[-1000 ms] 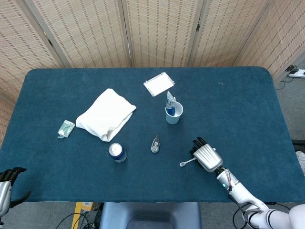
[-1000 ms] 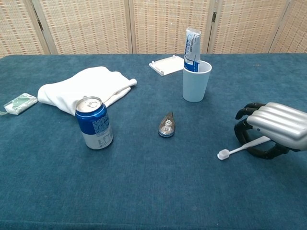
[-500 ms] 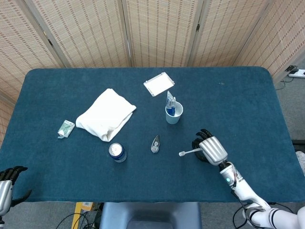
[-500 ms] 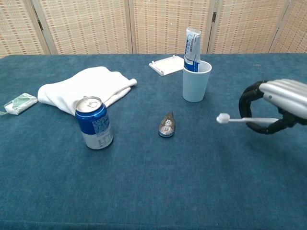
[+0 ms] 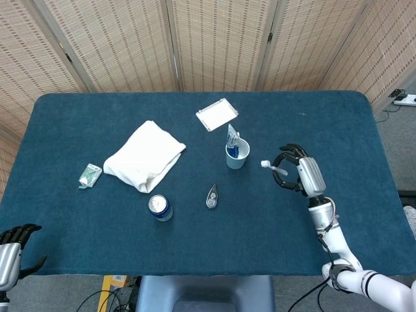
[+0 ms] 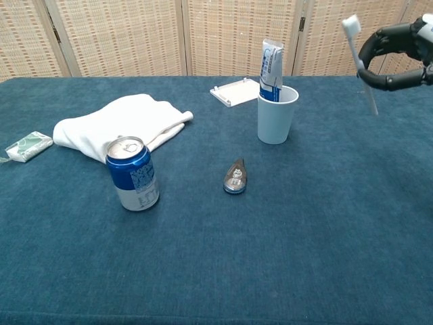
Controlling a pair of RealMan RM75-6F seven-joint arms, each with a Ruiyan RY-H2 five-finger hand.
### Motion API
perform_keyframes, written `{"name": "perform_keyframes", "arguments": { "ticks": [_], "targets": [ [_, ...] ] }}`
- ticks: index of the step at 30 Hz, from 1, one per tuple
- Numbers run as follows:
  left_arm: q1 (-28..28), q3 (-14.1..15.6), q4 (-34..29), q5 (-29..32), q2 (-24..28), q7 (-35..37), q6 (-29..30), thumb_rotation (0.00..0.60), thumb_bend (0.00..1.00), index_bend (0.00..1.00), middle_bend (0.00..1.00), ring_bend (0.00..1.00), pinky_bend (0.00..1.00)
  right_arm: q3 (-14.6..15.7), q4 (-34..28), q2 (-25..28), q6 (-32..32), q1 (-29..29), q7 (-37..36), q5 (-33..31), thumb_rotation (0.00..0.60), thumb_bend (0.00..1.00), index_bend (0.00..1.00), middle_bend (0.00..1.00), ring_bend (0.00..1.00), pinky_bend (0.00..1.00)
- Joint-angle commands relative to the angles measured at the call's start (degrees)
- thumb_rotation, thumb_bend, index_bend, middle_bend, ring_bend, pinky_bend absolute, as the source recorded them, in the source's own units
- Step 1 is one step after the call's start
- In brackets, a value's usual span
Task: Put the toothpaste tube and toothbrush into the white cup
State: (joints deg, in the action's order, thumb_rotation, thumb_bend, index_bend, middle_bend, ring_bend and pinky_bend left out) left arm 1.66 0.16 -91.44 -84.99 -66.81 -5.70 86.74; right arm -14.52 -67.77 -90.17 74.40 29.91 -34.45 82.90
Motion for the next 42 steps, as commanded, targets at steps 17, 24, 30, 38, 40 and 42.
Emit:
{"name": "perform_keyframes", "arguments": {
  "ticks": [17, 24, 30, 38, 40, 42],
  "targets": [
    [0.00, 0.19, -0.89, 0.56, 1.01, 0.54, -0.35, 0.600, 0.27, 0.28, 0.26, 0.22, 0.23, -13.58, 10.63, -13.58, -11.84, 11.40, -23.31, -13.39, 0.600, 0.29, 0.61, 0.55, 0.26, 0.17],
    [-0.05, 0.33, -0.58, 0.77, 1.14, 1.10, -0.77, 0.600, 0.27, 0.28, 0.26, 0.22, 0.23, -15.23, 15.93, -17.79, -14.64, 15.03, -25.29, -14.86, 0.600, 0.28, 0.61, 0.53, 0.26, 0.17],
    [0.11, 0.37, -0.20, 1.23, 1.23, 1.53, -0.89, 0.600, 0.27, 0.28, 0.26, 0.22, 0.23, -15.56, 21.07, -20.51, -15.70, 17.05, -27.02, -14.86, 0.600, 0.28, 0.61, 0.53, 0.26, 0.17],
    [0.21, 0.49, 0.19, 1.38, 1.01, 1.79, -1.04, 0.600, 0.27, 0.28, 0.26, 0.22, 0.23, -13.92, 24.22, -21.27, -15.84, 16.76, -30.43, -13.11, 0.600, 0.26, 0.61, 0.47, 0.25, 0.17],
    [0.16, 0.50, 0.22, 1.28, 0.90, 1.76, -1.06, 0.600, 0.27, 0.28, 0.26, 0.22, 0.23, -13.47, 24.86, -21.35, -15.81, 16.59, -31.14, -12.68, 0.600, 0.25, 0.58, 0.45, 0.22, 0.17],
    [0.11, 0.52, 0.24, 1.24, 0.83, 1.70, -1.12, 0.600, 0.27, 0.28, 0.26, 0.22, 0.23, -13.11, 25.59, -21.55, -15.68, 16.51, -31.23, -12.42, 0.600, 0.23, 0.52, 0.42, 0.20, 0.17]
  ]
}}
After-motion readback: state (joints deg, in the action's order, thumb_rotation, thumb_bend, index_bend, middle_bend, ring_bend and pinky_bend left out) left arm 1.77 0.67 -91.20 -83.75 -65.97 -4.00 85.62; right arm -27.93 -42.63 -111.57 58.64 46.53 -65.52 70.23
